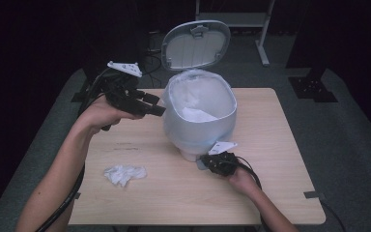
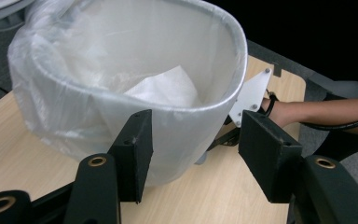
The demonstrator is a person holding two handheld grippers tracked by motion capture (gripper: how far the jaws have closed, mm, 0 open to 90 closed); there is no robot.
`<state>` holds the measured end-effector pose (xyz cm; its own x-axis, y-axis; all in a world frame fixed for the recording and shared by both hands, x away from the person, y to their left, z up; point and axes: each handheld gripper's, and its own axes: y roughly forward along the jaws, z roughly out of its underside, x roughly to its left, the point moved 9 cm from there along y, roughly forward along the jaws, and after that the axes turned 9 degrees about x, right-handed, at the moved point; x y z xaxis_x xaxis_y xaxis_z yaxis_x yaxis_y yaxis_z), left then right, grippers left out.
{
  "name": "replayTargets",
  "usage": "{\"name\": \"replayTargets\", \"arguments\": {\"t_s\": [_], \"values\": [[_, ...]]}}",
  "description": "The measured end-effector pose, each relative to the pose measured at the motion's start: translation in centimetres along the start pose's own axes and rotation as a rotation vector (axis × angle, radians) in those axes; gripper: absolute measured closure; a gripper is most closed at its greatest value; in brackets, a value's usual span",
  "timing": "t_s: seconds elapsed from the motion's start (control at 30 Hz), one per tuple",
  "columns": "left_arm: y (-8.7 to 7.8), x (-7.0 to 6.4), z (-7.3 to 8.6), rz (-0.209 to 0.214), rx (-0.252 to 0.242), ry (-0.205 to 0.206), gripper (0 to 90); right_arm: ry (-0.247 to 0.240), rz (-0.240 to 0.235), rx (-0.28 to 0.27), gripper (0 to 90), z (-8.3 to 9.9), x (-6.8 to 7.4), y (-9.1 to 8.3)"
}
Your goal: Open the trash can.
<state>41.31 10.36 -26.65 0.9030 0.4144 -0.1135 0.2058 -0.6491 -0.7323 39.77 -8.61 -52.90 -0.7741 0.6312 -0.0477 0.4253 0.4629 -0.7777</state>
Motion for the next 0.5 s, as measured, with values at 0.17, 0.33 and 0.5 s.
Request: {"name": "replayTargets", "arguments": {"t_s": [0.17, 0.33, 0.5], "values": [[0.0, 0.2, 1.0, 0.003, -0.003, -0.014, 42.0, -0.001, -0.001, -0.001, 79.8, 0.0, 0.0, 0.0], [0.1, 0.4, 2.2, 0.003, -0.007, -0.024, 38.6, -0.002, -0.002, 0.003, 79.7, 0.0, 0.0, 0.0], [0.4, 0.5, 3.6, 0.007, -0.002, -0.035, 37.4, -0.009, -0.001, 0.009, 79.7, 0.0, 0.0, 0.0]]}}
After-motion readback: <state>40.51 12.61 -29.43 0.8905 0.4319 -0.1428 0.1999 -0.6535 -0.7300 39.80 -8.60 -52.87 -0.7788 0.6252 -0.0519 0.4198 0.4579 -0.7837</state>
